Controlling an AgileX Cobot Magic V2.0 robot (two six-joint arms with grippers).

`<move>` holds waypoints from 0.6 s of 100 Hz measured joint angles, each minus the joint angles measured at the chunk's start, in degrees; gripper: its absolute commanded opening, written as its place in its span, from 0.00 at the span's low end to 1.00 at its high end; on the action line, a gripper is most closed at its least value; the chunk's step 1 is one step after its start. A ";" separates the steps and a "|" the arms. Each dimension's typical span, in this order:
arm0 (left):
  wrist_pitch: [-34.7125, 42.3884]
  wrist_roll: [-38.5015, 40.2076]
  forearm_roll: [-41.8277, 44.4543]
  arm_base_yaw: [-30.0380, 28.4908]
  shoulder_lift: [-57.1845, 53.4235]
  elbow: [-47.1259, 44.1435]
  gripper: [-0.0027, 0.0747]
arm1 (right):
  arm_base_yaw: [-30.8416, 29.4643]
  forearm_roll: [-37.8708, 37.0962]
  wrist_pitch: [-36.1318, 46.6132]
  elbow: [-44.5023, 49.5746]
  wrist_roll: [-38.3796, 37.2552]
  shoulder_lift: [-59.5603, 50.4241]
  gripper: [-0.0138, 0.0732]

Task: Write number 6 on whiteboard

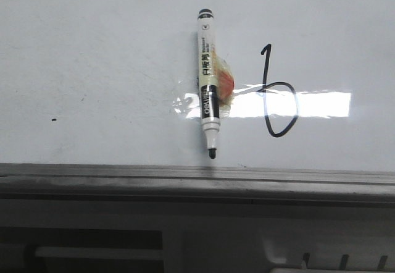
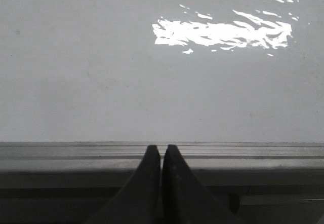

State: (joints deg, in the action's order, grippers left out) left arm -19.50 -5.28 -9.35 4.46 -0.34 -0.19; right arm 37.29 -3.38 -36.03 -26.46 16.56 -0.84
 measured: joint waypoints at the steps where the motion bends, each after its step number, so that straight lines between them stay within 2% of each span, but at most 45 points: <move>1: 0.00 0.00 0.00 0.00 0.00 0.00 0.01 | 0.00 0.00 0.00 0.00 0.00 0.00 0.09; 41: 0.00 0.00 -0.10 0.00 0.00 0.00 0.01 | -1.10 -1.05 -0.28 1.41 0.00 0.00 0.09; 50: 0.00 0.00 -0.10 0.00 0.00 0.00 0.01 | -6.17 -2.37 -0.13 4.28 -1.70 0.00 0.09; 60: 0.00 0.00 -0.10 0.00 0.00 0.00 0.01 | -16.22 -2.47 4.53 9.44 -7.33 0.00 0.09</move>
State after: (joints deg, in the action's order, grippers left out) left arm -19.50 -5.28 -9.45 4.46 -0.34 -0.19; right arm 21.07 -5.85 -31.50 -17.02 9.23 -0.84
